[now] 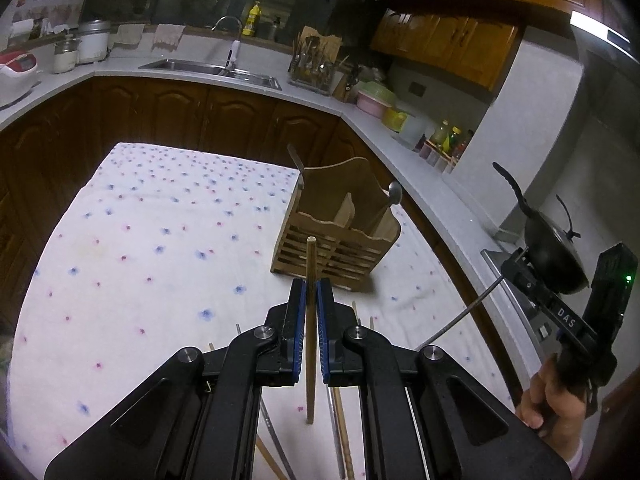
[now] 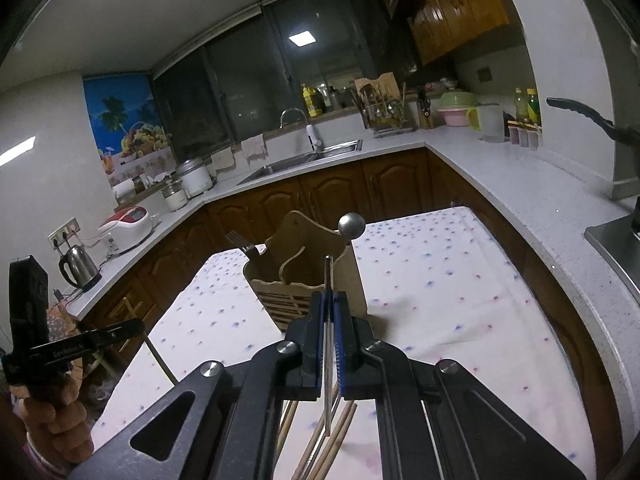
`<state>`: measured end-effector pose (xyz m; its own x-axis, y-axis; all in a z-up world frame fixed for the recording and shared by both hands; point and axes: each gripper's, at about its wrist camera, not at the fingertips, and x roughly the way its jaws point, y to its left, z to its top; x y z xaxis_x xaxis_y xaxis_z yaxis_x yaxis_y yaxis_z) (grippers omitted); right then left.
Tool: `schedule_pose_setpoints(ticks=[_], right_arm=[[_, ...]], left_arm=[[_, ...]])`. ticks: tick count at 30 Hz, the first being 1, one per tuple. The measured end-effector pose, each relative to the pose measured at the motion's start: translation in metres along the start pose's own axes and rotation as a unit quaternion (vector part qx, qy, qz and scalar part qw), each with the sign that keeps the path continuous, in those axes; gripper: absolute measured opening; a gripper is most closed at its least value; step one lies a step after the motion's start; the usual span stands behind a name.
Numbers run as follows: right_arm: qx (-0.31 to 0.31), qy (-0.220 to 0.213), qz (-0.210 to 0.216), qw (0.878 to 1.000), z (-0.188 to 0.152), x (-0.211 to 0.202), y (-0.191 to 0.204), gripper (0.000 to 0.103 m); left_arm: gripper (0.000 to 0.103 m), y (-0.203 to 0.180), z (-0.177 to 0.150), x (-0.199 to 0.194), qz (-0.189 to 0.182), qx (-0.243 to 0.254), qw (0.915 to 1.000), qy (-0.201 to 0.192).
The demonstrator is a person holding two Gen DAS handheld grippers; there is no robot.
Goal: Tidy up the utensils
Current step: 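Lift and insert the wooden chopstick into the holder with the left tool while the right inserts its metal one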
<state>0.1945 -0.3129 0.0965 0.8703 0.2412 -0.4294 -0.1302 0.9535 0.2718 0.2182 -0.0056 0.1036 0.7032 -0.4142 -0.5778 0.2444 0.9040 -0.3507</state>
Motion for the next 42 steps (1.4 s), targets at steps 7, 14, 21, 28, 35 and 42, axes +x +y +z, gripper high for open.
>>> schedule_pose_setpoints(ticks=[7, 14, 21, 28, 35, 42], right_arm=[[0.001, -0.005, 0.003, 1.000, 0.005, 0.001, 0.002, 0.005], [-0.001, -0.026, 0.006, 1.000, 0.028, 0.005, 0.006, 0.005], [0.002, -0.071, 0.009, 0.997, 0.072, 0.014, 0.008, 0.005], [0.014, -0.109, 0.004, 0.994, 0.108, 0.034, 0.005, 0.005], [0.019, -0.107, -0.013, 0.994, 0.113, 0.080, 0.001, 0.005], [0.013, -0.083, -0.025, 0.996, 0.090, 0.119, -0.001, 0.005]], left_arm=[[0.005, -0.001, 0.008, -0.002, -0.001, 0.001, 1.0000, -0.009], [0.005, -0.010, 0.036, -0.007, -0.004, 0.013, 0.9991, -0.039], [0.005, -0.028, 0.089, -0.019, -0.006, 0.036, 0.9941, -0.102], [0.005, -0.036, 0.144, -0.008, -0.003, 0.038, 0.9874, -0.154], [0.005, -0.024, 0.153, 0.048, 0.016, 0.014, 0.9878, -0.155], [0.005, -0.010, 0.132, 0.094, 0.032, -0.004, 0.9907, -0.132]])
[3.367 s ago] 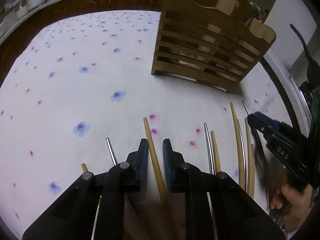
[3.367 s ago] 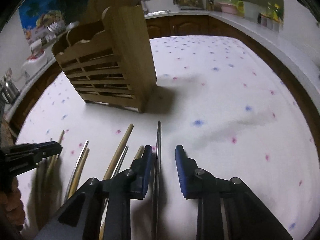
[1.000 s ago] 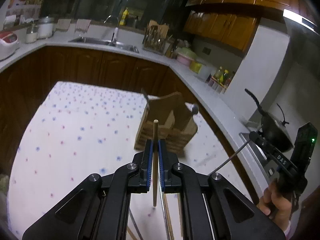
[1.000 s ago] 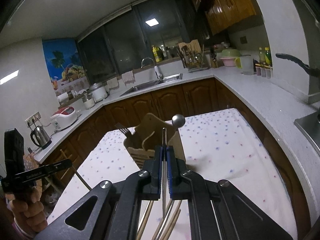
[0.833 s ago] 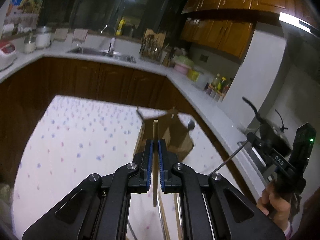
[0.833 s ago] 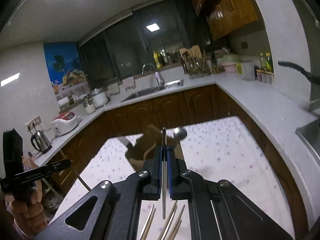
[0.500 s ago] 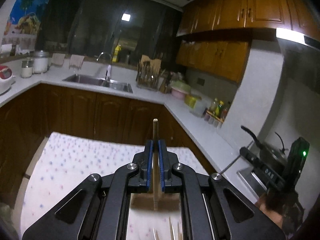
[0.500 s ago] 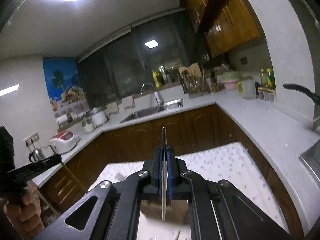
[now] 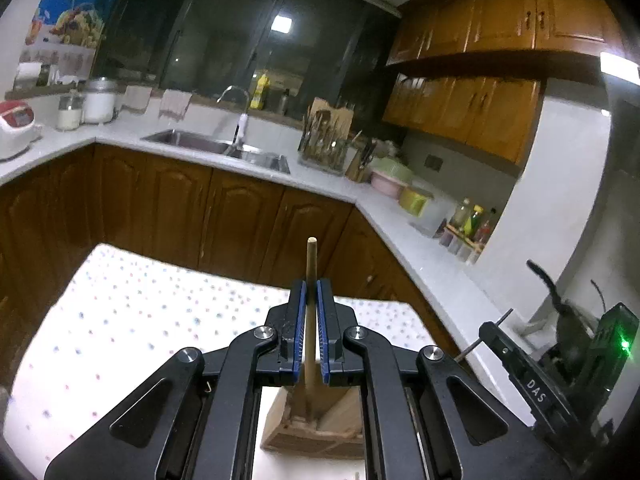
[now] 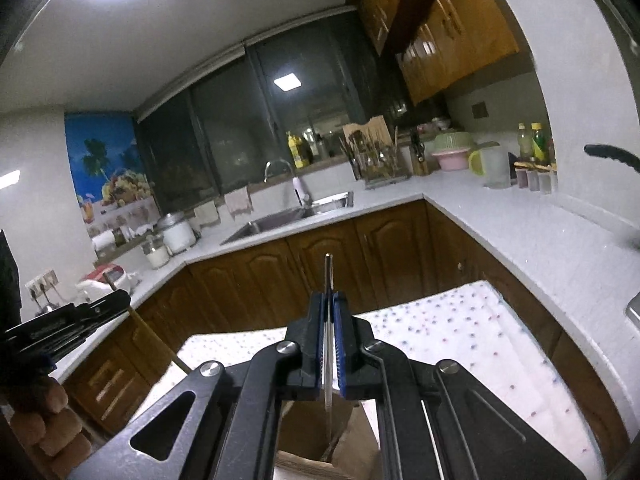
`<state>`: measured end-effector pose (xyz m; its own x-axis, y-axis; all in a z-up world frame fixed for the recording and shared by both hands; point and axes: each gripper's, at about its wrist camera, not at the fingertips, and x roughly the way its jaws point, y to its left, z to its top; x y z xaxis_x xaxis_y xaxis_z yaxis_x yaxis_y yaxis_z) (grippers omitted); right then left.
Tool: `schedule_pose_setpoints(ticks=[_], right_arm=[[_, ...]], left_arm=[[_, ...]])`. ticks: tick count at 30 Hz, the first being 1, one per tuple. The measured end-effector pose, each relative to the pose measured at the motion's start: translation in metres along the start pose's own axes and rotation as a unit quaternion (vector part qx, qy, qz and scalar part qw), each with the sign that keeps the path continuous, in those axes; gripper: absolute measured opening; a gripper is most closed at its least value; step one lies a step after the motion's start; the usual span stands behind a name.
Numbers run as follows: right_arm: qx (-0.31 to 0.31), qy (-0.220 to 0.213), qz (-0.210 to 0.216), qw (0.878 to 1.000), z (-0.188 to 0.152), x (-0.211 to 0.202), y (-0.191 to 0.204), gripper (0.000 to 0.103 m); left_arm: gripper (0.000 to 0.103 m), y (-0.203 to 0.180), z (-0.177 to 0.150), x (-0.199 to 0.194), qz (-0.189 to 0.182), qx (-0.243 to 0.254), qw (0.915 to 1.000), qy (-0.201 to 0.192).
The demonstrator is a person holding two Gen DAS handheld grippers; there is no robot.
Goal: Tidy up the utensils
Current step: 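Lift and insert the wooden chopstick into the holder with the left tool while the right inserts its metal one, then move both open tools back to the remaining chopsticks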
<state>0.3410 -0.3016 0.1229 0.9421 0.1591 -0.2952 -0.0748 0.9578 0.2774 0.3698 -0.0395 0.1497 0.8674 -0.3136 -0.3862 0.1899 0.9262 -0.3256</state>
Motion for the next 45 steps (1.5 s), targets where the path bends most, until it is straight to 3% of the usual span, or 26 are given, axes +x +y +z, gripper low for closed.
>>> schedule_pose_setpoints(ticks=[8, 21, 24, 27, 29, 30, 32, 35, 39, 45], right_arm=[[-0.006, 0.049, -0.008, 0.999, -0.033, 0.026, -0.006, 0.005], [0.003, 0.060, -0.006, 0.998, -0.031, 0.026, -0.008, 0.006], [0.009, 0.062, -0.003, 0.998, -0.030, 0.027, -0.011, 0.011], [0.022, 0.051, 0.005, 0.998, -0.026, 0.018, -0.014, 0.026], [0.034, 0.034, 0.012, 0.999, -0.022, 0.007, -0.016, 0.056], [0.039, 0.024, 0.016, 0.999, -0.021, 0.001, -0.017, 0.062], [0.045, 0.009, 0.021, 0.999, -0.018, -0.011, -0.018, 0.079], [0.052, -0.011, 0.023, 0.998, -0.017, -0.031, -0.019, 0.096], [0.055, -0.026, 0.027, 0.998, -0.025, -0.060, -0.017, 0.101], [0.046, -0.011, 0.025, 0.999, -0.049, -0.091, -0.016, 0.101]], left_arm=[[0.006, 0.007, -0.031, 0.033, 0.005, 0.000, 0.9986, 0.052], [0.006, 0.006, -0.029, 0.032, 0.004, 0.005, 0.9984, 0.056], [0.010, 0.007, -0.027, 0.027, -0.005, 0.004, 0.9983, 0.058], [0.026, 0.008, -0.025, 0.014, -0.005, 0.005, 0.9988, 0.048], [0.060, 0.010, -0.025, 0.002, 0.001, 0.005, 0.9992, 0.040], [0.073, 0.010, -0.025, -0.003, 0.002, 0.004, 0.9994, 0.033], [0.081, 0.013, -0.027, -0.018, 0.007, 0.002, 0.9998, 0.019], [0.085, 0.020, -0.034, -0.037, 0.008, -0.011, 0.9998, 0.016], [0.085, 0.029, -0.054, -0.061, 0.012, -0.026, 0.9994, 0.020], [0.085, 0.038, -0.086, -0.090, 0.028, -0.029, 0.9986, 0.034]])
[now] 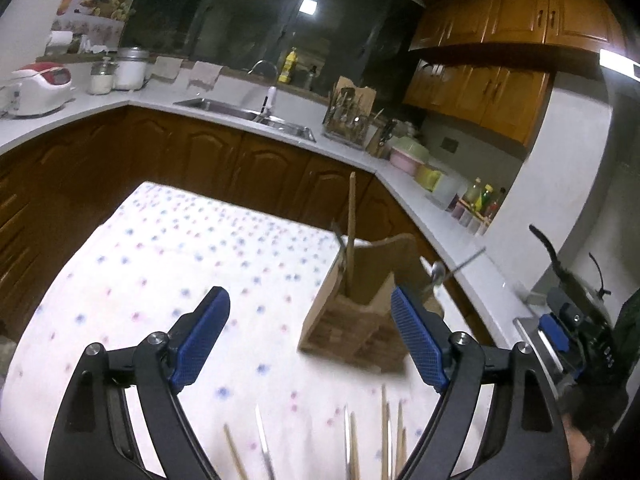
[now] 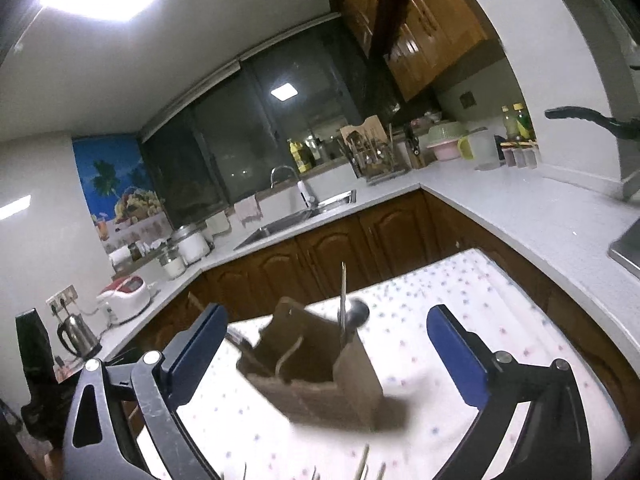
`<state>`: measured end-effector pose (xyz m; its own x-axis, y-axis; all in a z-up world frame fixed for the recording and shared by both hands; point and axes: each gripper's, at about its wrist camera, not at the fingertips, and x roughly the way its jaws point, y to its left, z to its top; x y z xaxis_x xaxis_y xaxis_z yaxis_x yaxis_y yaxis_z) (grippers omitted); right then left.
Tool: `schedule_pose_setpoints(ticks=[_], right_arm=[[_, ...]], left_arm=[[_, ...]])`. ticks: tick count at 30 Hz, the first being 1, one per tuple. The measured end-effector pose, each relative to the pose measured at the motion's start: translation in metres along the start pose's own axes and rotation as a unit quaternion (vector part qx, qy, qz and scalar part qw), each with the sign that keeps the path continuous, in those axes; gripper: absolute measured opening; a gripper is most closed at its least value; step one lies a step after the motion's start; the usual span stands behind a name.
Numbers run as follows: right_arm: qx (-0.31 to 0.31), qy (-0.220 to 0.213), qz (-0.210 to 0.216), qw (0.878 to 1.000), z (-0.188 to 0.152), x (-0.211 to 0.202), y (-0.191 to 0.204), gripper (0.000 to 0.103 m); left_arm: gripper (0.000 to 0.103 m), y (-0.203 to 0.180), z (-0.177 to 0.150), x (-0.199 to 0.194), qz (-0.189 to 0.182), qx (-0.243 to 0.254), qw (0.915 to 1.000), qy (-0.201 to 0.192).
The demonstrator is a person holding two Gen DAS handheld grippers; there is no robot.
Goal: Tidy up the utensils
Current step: 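Move both open tools back to the remaining chopsticks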
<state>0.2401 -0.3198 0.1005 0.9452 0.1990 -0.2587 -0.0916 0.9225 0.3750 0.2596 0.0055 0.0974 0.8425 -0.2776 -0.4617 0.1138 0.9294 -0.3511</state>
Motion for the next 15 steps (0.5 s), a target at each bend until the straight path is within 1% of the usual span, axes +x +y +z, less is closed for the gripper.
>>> schedule_pose_setpoints(ticks=[5, 9, 15], right_arm=[[0.002, 0.016, -0.008, 1.000, -0.021, -0.025, -0.003, 0.101], [0.007, 0.028, -0.015, 0.999, -0.034, -0.039, -0.007, 0.101], [0.017, 0.049, -0.024, 0.998, -0.057, -0.055, -0.013, 0.101]], left_arm=[[0.085, 0.007, -0.022, -0.019, 0.005, -0.008, 0.9999, 0.012], [0.085, 0.010, -0.036, -0.032, 0.019, 0.002, 0.9997, 0.017], [0.085, 0.017, -0.055, -0.041, 0.028, 0.000, 0.9990, 0.035]])
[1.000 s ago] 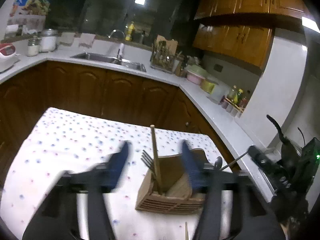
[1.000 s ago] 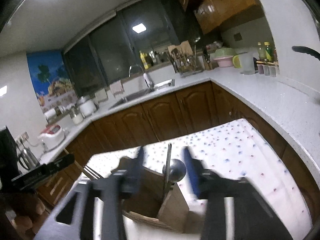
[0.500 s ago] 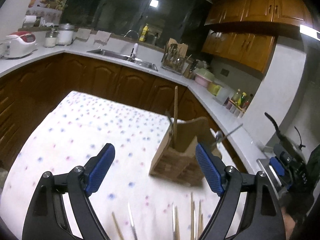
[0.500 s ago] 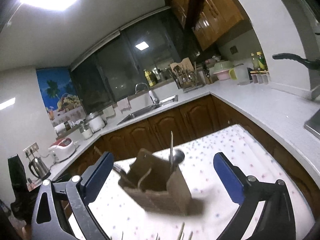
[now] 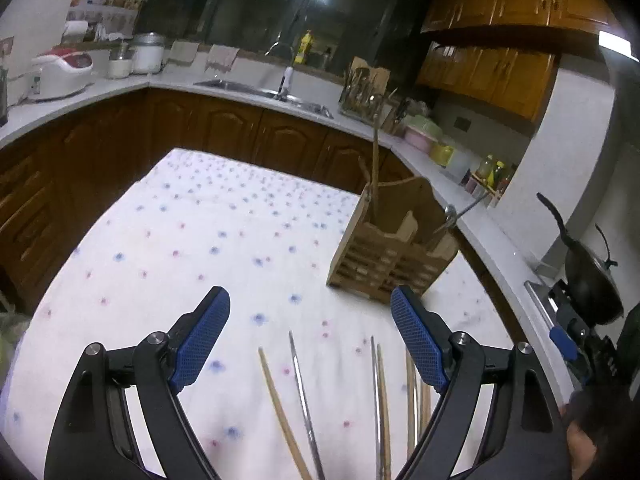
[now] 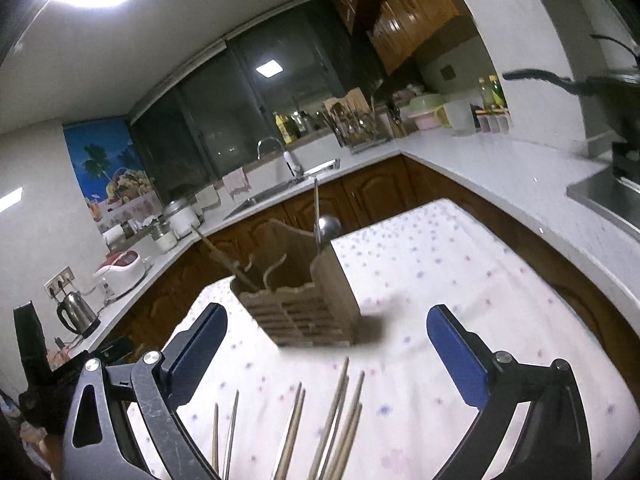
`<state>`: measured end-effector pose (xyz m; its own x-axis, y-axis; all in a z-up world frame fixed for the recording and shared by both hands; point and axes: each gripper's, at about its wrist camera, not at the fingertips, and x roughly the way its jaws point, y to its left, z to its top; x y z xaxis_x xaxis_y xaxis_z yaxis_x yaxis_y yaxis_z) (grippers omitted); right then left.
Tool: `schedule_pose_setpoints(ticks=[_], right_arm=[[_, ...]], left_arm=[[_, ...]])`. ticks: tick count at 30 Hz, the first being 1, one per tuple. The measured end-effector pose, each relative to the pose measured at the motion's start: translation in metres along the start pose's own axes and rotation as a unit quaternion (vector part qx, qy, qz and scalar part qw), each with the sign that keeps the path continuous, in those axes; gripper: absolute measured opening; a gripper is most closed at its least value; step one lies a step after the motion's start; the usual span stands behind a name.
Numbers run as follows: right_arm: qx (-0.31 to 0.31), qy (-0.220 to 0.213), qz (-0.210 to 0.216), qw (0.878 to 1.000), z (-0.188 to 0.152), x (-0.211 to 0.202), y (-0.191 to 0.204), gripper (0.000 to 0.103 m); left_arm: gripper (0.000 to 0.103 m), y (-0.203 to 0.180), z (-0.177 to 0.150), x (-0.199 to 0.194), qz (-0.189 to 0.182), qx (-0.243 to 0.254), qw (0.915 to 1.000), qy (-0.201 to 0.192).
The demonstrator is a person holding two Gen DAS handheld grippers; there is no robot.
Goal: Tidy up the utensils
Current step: 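Move both open tools back to the remaining chopsticks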
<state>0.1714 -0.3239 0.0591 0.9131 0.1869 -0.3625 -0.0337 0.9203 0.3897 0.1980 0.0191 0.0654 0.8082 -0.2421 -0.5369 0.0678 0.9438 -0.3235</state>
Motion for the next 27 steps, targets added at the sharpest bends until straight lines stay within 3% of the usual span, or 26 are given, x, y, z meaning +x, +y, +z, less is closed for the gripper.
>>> schedule_pose_setpoints(ticks=[11, 22, 27], right_arm=[[-0.011, 0.036, -0.016, 0.999, -0.035, -0.003, -0.003, 0.101], [-0.021, 0.051, -0.021, 0.998, -0.042, 0.006, 0.000, 0.100], [-0.022, 0.066, -0.025, 0.997, -0.043, 0.016, -0.001, 0.095]], left_arm=[[0.085, -0.001, -0.029, 0.008, 0.014, 0.012, 0.9991, 0.038], [0.083, 0.000, -0.037, 0.026, 0.025, 0.022, 0.9967, 0.075], [0.059, -0.007, -0.044, 0.044, 0.016, 0.034, 0.9927, 0.115]])
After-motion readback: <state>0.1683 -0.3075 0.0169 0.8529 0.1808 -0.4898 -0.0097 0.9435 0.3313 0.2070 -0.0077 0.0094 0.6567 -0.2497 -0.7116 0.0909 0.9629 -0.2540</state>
